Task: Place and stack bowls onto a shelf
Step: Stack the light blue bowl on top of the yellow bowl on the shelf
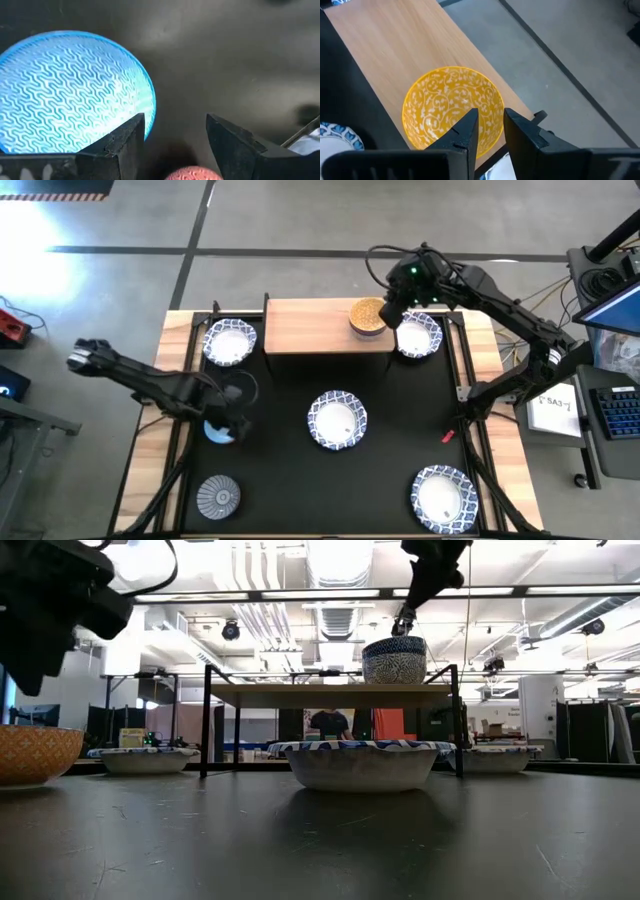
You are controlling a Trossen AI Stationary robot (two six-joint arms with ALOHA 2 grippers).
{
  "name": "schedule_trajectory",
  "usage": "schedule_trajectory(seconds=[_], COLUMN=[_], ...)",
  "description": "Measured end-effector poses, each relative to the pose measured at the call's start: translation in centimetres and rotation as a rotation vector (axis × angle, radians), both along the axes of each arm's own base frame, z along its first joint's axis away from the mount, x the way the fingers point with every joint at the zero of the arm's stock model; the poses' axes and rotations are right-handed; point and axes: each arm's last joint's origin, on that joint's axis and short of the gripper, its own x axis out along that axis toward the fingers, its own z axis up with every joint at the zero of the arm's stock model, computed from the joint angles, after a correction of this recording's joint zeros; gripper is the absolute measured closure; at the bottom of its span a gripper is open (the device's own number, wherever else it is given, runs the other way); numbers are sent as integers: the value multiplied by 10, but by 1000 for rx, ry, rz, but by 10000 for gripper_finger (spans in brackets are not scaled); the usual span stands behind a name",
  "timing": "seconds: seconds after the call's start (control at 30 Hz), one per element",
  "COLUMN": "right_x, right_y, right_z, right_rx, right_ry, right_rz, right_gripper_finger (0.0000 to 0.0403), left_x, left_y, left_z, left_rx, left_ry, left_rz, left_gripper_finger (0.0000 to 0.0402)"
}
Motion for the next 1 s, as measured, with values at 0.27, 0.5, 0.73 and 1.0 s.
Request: schedule_trajectory(seconds=[0.27, 0.5, 0.73, 1.0], right_x=[2, 2, 2, 1], right_y=[-1, -1, -1, -1], right_z=[-12, -13, -13, -14], right_rx=[17, 20, 21, 34], right_ry=[42, 41, 40, 47], right_rz=[9, 6, 4, -3], right_gripper_finger=[317, 316, 326, 319], left_x=[9, 17, 23, 32], left_y=[-16, -24, -30, -34], left_z=[-26, -41, -56, -70], left_rx=[28, 62, 115, 129], left_ry=[283, 350, 394, 404], left_rz=[-70, -134, -163, -247], left_gripper_finger=[207, 207, 215, 309])
